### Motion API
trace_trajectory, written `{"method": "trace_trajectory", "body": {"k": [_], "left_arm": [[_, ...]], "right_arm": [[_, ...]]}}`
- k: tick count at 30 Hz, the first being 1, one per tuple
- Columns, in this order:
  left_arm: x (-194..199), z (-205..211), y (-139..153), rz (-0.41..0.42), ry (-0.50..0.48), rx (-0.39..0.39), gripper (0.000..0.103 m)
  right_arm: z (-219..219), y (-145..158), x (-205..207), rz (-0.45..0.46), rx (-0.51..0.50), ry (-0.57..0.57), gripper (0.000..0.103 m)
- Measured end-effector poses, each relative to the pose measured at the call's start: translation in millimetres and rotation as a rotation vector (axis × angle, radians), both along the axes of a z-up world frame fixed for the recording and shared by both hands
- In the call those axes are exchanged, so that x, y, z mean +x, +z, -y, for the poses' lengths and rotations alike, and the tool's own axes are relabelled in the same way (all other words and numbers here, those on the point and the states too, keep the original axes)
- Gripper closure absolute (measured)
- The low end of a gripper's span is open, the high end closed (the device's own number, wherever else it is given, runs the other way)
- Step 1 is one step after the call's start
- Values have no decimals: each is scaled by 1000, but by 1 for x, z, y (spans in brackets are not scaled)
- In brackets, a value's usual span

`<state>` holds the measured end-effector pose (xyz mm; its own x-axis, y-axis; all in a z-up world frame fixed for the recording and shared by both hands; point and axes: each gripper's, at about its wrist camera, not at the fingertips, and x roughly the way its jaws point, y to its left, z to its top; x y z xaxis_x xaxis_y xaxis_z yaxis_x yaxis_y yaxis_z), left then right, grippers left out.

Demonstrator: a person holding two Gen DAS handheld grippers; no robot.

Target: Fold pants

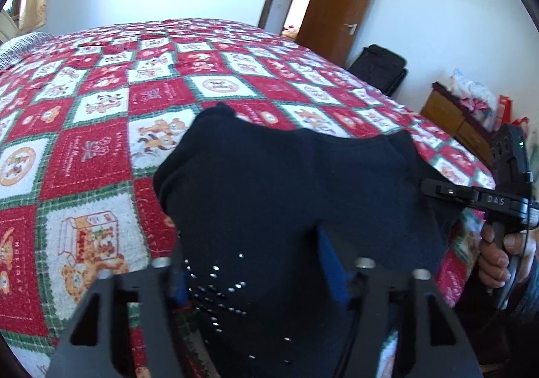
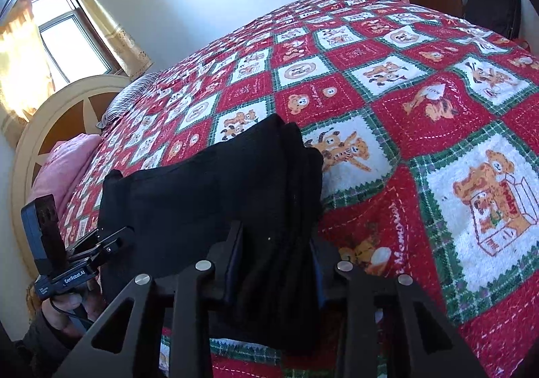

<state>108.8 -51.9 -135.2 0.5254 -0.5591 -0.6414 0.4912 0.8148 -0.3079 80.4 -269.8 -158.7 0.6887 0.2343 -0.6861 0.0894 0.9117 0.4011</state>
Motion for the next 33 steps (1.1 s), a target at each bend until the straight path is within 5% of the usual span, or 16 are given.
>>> {"method": "trace_trajectory", "body": {"k": [9, 22, 33], "left_arm": [[-4, -19, 13, -9, 10, -94, 83], [-4, -96, 51, 68, 180, -121, 84], [2, -203, 50, 103, 447, -41, 84]], "right_arm": [[-25, 35, -18, 72, -23, 31, 78], [-93, 71, 38, 121, -47, 199, 78], [-222, 68, 142, 155, 29, 449, 79]]}}
